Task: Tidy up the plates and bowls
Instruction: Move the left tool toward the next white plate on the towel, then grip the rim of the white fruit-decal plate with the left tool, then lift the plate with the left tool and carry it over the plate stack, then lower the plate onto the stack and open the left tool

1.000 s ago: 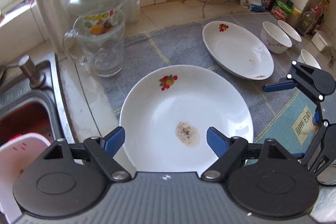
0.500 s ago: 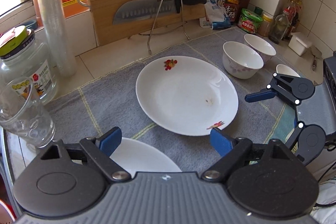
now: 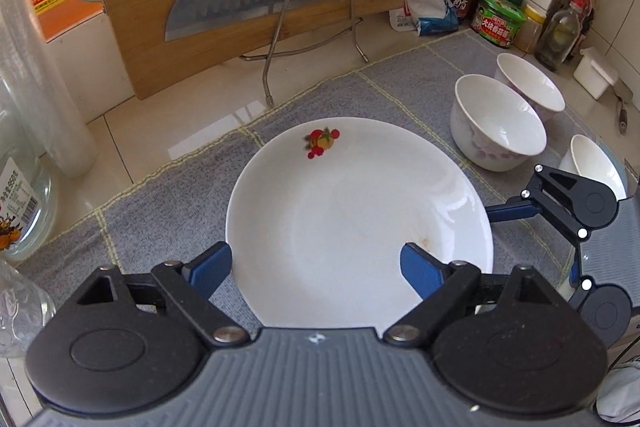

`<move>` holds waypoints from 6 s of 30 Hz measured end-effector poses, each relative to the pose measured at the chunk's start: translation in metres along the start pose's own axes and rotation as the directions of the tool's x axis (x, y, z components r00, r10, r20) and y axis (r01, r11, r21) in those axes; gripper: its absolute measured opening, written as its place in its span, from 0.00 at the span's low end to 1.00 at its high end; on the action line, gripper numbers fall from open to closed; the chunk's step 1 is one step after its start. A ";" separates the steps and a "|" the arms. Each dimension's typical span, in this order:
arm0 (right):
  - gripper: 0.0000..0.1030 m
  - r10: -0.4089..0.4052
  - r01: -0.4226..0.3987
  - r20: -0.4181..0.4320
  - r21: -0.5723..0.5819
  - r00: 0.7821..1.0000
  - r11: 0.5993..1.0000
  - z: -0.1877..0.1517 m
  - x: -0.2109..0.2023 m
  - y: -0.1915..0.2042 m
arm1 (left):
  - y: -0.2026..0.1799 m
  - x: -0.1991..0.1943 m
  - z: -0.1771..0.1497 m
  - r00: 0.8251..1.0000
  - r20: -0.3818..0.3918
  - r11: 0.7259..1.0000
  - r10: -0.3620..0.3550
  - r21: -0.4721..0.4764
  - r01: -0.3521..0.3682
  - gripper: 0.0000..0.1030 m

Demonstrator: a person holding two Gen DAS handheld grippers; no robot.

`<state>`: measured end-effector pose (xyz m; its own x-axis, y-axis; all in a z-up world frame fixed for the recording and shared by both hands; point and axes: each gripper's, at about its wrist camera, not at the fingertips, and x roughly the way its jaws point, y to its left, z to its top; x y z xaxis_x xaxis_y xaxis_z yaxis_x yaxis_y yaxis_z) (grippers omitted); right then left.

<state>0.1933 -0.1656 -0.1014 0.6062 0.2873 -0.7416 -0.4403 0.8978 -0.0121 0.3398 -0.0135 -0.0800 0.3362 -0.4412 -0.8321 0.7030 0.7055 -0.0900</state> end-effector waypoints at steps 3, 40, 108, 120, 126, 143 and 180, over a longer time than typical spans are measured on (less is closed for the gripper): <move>1.00 0.002 -0.002 0.009 -0.002 1.000 1.000 0.001 0.001 -0.002 | 0.007 0.011 0.009 0.999 -0.036 1.000 -0.011 0.001 0.011 0.89; 1.00 -0.017 0.017 0.016 0.014 1.000 1.000 0.022 0.018 0.000 | 0.035 0.061 0.055 0.947 -0.255 0.976 -0.196 0.041 0.213 0.78; 1.00 0.256 -0.237 0.023 -0.307 0.966 0.922 0.061 -0.029 0.118 | 0.065 -0.109 -0.084 0.996 -0.075 0.974 -0.037 -0.224 0.020 0.78; 1.00 0.264 -0.256 -0.019 -0.310 0.964 0.915 0.059 -0.019 0.135 | 0.079 -0.101 -0.111 0.995 -0.095 0.964 -0.042 -0.267 0.015 0.78; 1.00 0.262 -0.256 -0.022 -0.314 0.965 0.914 0.062 -0.016 0.138 | 0.085 -0.096 -0.114 0.993 -0.112 0.962 -0.042 -0.271 0.010 0.78; 1.00 0.287 -0.279 -0.026 -0.339 0.958 0.899 0.063 -0.009 0.144 | 0.087 -0.094 -0.120 0.969 -0.245 0.981 -0.016 -0.189 -0.032 0.79; 1.00 0.286 -0.269 -0.002 -0.342 0.958 0.900 0.062 -0.014 0.153 | 0.088 -0.126 -0.130 0.968 -0.252 0.978 -0.005 -0.201 -0.047 0.82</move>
<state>0.1584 -0.0111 -0.0507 0.4538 0.5311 -0.7155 -0.7859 0.6170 -0.0404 0.2776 0.1764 -0.0545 0.1644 -0.2908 -0.9425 0.5458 0.8227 -0.1587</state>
